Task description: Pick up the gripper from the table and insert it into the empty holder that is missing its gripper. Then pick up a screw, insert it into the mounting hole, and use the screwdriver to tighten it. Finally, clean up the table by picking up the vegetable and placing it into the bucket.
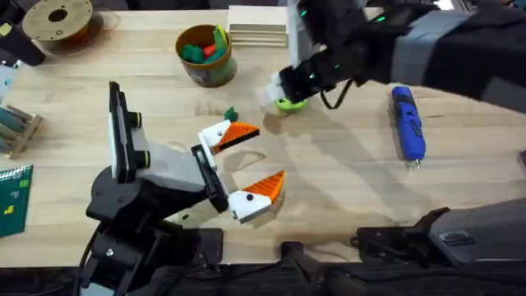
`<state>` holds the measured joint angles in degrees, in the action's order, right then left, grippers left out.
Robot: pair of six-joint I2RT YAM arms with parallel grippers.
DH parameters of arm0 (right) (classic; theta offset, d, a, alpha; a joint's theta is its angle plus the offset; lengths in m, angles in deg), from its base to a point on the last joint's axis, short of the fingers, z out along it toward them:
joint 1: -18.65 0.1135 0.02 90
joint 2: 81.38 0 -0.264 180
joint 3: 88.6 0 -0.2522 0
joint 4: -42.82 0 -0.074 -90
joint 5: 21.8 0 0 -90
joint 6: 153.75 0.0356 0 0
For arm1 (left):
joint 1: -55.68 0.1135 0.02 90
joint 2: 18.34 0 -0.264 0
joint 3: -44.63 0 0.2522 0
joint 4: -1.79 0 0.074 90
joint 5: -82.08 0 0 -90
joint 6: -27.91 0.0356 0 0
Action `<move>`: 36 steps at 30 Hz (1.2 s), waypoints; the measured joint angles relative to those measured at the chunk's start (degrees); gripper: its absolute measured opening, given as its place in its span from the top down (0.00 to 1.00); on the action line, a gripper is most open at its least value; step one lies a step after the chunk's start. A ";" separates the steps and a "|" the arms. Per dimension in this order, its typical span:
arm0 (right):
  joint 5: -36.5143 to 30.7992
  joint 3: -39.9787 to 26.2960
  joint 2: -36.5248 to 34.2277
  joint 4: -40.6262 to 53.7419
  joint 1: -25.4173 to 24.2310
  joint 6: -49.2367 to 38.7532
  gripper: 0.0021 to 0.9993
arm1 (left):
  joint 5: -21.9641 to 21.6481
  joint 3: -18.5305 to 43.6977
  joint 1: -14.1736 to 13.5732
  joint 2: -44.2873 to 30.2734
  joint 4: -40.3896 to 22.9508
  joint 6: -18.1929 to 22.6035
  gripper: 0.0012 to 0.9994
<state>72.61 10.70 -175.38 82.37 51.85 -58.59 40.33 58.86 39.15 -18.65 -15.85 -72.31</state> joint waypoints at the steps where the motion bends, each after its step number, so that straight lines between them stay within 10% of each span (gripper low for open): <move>1: -1.52 0.00 -0.61 0.02 0.54 -0.71 0.20 | 0.00 0.00 0.00 0.02 0.00 0.00 0.01; 8: -6.87 0.00 -4.43 -0.25 1.24 -2.85 0.25 | 0.00 0.00 0.00 0.02 0.00 0.00 0.01; 13: -7.81 0.00 -5.67 -2.29 1.24 -2.95 0.47 | 0.00 0.00 0.00 0.00 0.02 0.13 0.01; 36: -8.03 0.00 -8.51 -4.49 2.05 0.21 0.69 | 0.00 0.00 0.00 0.00 0.00 0.15 0.01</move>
<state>64.59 10.70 -183.89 77.88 53.90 -58.38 40.33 58.86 39.15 -18.66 -15.85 -72.15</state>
